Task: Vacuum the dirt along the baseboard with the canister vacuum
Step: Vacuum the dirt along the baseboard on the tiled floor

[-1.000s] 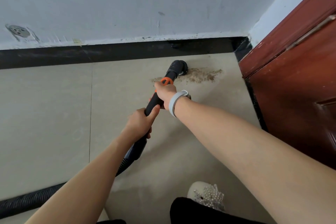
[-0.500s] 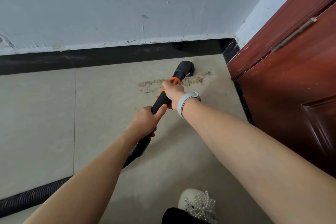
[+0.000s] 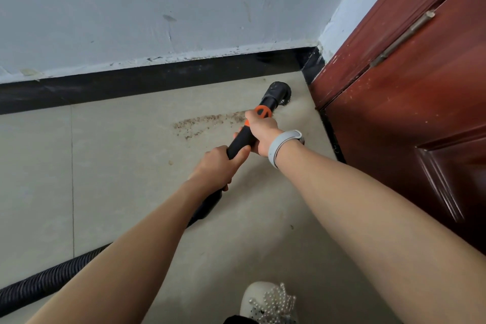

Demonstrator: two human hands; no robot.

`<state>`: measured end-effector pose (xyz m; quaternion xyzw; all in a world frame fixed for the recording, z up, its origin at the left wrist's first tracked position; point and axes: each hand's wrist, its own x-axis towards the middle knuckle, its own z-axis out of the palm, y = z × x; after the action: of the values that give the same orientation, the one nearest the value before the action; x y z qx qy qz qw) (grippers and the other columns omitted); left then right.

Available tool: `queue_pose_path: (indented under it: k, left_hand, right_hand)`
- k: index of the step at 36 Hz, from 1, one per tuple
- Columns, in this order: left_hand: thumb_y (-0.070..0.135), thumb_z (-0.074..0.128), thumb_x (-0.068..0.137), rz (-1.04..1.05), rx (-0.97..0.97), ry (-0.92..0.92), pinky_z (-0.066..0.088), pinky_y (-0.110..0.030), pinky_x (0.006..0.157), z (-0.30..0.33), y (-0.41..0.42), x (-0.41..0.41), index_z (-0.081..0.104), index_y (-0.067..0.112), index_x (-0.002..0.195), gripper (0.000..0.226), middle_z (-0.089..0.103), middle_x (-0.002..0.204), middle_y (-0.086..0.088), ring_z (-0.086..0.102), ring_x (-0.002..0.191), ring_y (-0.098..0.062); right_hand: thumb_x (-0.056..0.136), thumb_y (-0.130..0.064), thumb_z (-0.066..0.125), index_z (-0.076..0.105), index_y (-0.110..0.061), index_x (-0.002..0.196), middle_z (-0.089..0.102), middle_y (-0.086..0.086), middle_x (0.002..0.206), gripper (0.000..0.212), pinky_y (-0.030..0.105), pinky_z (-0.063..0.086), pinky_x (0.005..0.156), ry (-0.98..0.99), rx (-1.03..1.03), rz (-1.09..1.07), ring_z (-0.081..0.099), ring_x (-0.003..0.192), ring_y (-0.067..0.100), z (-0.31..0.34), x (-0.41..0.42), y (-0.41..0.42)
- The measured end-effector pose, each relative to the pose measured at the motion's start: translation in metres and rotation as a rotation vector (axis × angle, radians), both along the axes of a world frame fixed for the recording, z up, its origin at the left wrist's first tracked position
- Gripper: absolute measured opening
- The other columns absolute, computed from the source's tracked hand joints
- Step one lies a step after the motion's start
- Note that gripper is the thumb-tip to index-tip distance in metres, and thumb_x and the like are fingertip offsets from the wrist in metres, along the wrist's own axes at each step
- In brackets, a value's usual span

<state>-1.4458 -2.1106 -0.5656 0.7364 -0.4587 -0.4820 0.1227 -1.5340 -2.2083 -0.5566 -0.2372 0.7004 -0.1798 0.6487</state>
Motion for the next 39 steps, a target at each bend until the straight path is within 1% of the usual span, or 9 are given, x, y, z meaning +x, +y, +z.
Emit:
queue_pose_path:
  k: [2, 4, 6, 10, 15, 24, 30, 34, 39]
  left_hand:
    - [0.061, 0.040, 0.093, -0.025, -0.001, -0.030, 0.052, -0.029, 0.057, 0.001, -0.005, -0.003, 0.045, 0.016, 0.078, 0.048, 0.064, 0.065, -0.006, 0.062, 0.046, -0.018]
    - [0.063, 0.039, 0.092, -0.064, -0.005, -0.071, 0.051, -0.028, 0.056, 0.004, -0.012, -0.007, 0.046, 0.016, 0.079, 0.049, 0.064, 0.068, -0.005, 0.064, 0.049, -0.019]
    - [0.064, 0.038, 0.092, -0.122, -0.005, -0.137, 0.052, -0.030, 0.059, 0.008, -0.018, -0.011, 0.046, 0.018, 0.080, 0.049, 0.065, 0.074, -0.005, 0.066, 0.057, -0.021]
    - [0.068, 0.036, 0.090, -0.275, -0.027, -0.351, 0.046, -0.032, 0.063, 0.014, -0.021, -0.016, 0.049, 0.018, 0.095, 0.052, 0.055, 0.076, 0.000, 0.060, 0.072, -0.022]
    - [0.068, 0.035, 0.091, -0.398, -0.037, -0.398, 0.042, -0.032, 0.065, 0.014, -0.005, -0.011, 0.044, 0.021, 0.096, 0.047, 0.054, 0.079, 0.001, 0.056, 0.074, -0.022]
    - [0.058, 0.047, 0.092, -0.478, 0.025, -0.146, 0.049, -0.030, 0.065, 0.005, 0.032, 0.004, 0.047, 0.022, 0.101, 0.037, 0.061, 0.081, 0.001, 0.060, 0.065, -0.016]
    - [0.038, 0.057, 0.093, -0.364, 0.121, 0.249, 0.054, -0.030, 0.055, 0.008, 0.040, 0.000, 0.045, 0.014, 0.104, 0.029, 0.062, 0.073, -0.002, 0.061, 0.049, -0.017]
    - [0.041, 0.055, 0.093, -0.368, 0.132, 0.193, 0.050, -0.028, 0.051, 0.010, 0.048, 0.005, 0.042, 0.017, 0.099, 0.028, 0.060, 0.073, -0.002, 0.058, 0.045, -0.015]
    - [0.045, 0.052, 0.093, -0.344, 0.150, 0.122, 0.055, -0.031, 0.057, 0.010, 0.063, 0.021, 0.043, 0.017, 0.107, 0.033, 0.060, 0.080, -0.001, 0.060, 0.049, -0.016]
  right_hand:
    - [0.094, -0.026, 0.054, 0.045, -0.009, 0.096, 0.059, 0.012, 0.098, 0.019, 0.043, 0.057, 0.086, -0.025, 0.003, -0.017, 0.067, 0.088, 0.028, 0.001, -0.006, -0.003]
    - [0.094, -0.025, 0.055, 0.045, -0.008, 0.106, 0.058, 0.011, 0.096, 0.022, 0.038, 0.059, 0.073, -0.067, 0.007, -0.060, 0.066, 0.079, 0.026, 0.003, -0.012, -0.006]
    - [0.094, -0.023, 0.056, 0.047, -0.007, 0.103, 0.058, 0.012, 0.092, 0.020, 0.035, 0.056, 0.061, -0.136, 0.014, -0.142, 0.063, 0.080, 0.026, 0.004, -0.020, -0.009]
    - [0.089, -0.022, 0.061, 0.050, -0.007, 0.094, 0.055, 0.010, 0.079, 0.020, 0.035, 0.053, 0.061, -0.265, 0.039, -0.293, 0.059, 0.070, 0.023, -0.001, -0.029, -0.004]
    - [0.083, -0.024, 0.066, 0.049, -0.010, 0.104, 0.054, 0.009, 0.072, 0.031, 0.036, 0.055, 0.062, -0.335, 0.094, -0.375, 0.058, 0.055, 0.023, -0.010, -0.032, 0.017]
    - [0.084, -0.025, 0.063, 0.044, -0.012, 0.098, 0.049, 0.006, 0.059, 0.027, 0.035, 0.054, 0.064, -0.385, 0.094, -0.363, 0.053, 0.047, 0.022, -0.019, -0.030, 0.063]
    - [0.088, -0.025, 0.055, 0.038, -0.014, 0.093, 0.045, 0.004, 0.053, 0.021, 0.028, 0.048, 0.054, -0.421, 0.089, -0.310, 0.046, 0.043, 0.018, -0.010, -0.032, 0.071]
    - [0.088, -0.027, 0.053, 0.038, -0.013, 0.081, 0.045, 0.003, 0.054, 0.022, 0.030, 0.046, 0.058, -0.446, 0.112, -0.277, 0.045, 0.046, 0.018, -0.007, -0.027, 0.079]
    - [0.087, -0.026, 0.054, 0.037, -0.013, 0.082, 0.045, 0.004, 0.056, 0.022, 0.030, 0.047, 0.057, -0.446, 0.136, -0.244, 0.045, 0.047, 0.019, -0.010, -0.009, 0.089]
